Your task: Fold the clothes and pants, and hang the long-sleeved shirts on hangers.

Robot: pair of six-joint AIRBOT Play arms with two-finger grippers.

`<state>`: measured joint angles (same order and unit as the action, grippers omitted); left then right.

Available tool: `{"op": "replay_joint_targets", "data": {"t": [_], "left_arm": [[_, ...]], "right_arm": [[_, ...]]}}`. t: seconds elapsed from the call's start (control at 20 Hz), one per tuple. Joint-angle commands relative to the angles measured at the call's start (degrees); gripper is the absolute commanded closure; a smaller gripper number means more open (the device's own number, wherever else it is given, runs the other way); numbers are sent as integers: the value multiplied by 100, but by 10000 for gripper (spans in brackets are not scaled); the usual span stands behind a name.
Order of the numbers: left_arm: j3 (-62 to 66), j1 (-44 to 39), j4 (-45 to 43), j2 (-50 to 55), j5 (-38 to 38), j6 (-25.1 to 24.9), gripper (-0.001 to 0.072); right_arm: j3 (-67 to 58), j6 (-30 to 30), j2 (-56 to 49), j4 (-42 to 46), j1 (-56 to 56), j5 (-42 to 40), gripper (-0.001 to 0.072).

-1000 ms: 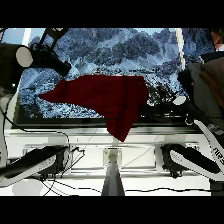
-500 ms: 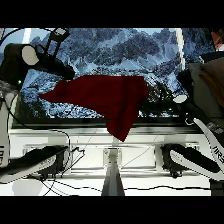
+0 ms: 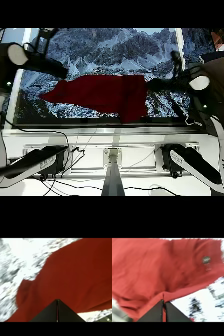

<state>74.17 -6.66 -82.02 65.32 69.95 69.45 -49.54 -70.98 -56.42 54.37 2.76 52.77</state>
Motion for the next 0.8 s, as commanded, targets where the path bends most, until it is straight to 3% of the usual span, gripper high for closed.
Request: {"op": "replay_joint_targets", "data": {"t": [0.0, 0.2, 0.45, 0.5, 0.55, 0.6, 0.75], "left_arm": [[-4, 896, -20, -247, 411, -90, 691], [-448, 2164, 511, -343, 496, -87, 691], [-2070, 2413, 649, -199, 487, -691, 679], [-2275, 2415, 649, -125, 492, -686, 625], [-2409, 2415, 649, -39, 492, -684, 396], [-2485, 2413, 675, 66, 492, -645, 270], [-2505, 2413, 1110, 420, 492, -739, 272]], "right_arm": [[-664, -533, 404, 1816, -4, -22, 696], [-879, -841, 616, 3069, -4, 94, 696], [-866, -850, 588, 3091, -2, 219, 695], [-866, -850, 588, 3093, -4, 216, 695], [-866, -850, 588, 3093, -4, 214, 696], [-866, -850, 588, 3093, -2, 214, 696], [-866, -850, 588, 3073, -2, 210, 695]]}}
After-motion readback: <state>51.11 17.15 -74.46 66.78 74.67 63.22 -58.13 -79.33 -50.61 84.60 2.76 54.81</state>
